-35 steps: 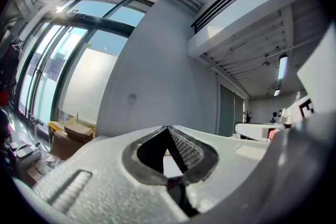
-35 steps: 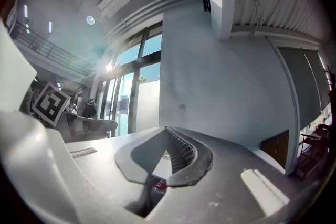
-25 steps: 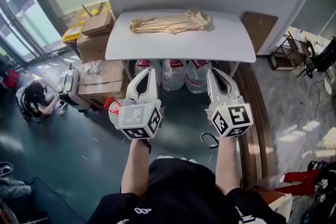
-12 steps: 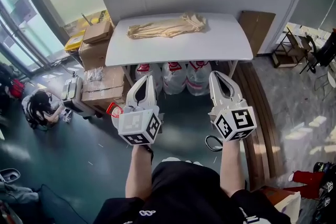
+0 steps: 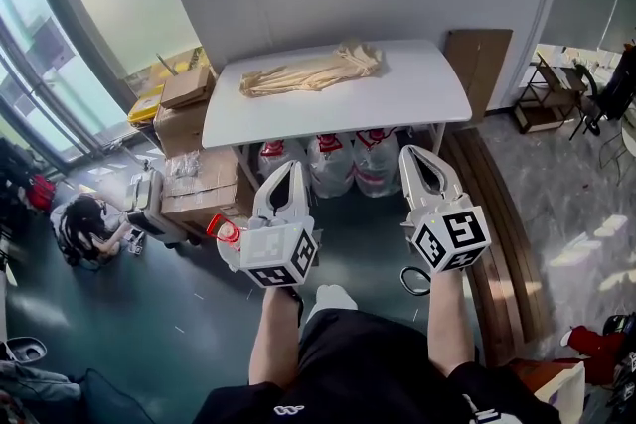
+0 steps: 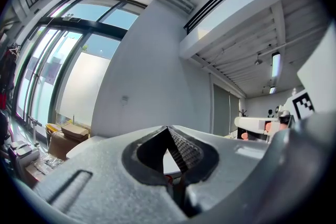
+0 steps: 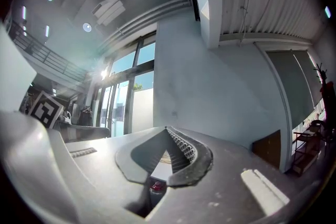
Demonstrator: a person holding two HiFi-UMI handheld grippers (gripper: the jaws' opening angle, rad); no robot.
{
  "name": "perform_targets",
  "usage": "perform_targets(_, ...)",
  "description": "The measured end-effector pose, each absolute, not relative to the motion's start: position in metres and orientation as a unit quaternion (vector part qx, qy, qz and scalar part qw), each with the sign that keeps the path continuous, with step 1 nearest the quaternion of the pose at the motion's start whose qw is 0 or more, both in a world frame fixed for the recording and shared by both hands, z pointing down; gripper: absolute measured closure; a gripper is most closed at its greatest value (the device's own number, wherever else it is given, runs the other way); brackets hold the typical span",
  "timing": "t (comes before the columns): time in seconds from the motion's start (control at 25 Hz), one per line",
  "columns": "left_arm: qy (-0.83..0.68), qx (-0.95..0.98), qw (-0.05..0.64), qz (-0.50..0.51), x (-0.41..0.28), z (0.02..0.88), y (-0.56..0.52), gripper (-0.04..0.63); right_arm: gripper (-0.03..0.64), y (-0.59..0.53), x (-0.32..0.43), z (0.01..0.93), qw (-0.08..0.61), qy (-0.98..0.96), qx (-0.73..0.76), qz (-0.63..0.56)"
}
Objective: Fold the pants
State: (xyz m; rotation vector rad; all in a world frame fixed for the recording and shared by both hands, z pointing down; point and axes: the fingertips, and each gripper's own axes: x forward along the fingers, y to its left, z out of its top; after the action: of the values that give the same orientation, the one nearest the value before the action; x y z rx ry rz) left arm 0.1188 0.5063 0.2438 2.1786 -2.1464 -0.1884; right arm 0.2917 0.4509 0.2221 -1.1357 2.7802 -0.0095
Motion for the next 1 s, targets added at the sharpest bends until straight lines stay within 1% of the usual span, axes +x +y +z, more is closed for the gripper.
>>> perform_targets(0.36,-0.689,0.720,0.027,-0.074,0.111,0.241,0.471,0.595,0.614,0.422,0.285,0.218,0.067,0.923,-0.378,0.021)
perform_targets(0.72,-0.699,0.710,0.034,-0.078,0.051,0.253,0.404,0.595,0.614,0.357,0.228,0.233,0.057,0.930,-0.363,0.020)
perform_targets(1.0,-0.700,0.707,0.072,-0.068,-0.009,0.270,0.325,0.595,0.614,0.286,0.160,0.255,0.038,0.935,-0.353,-0.013)
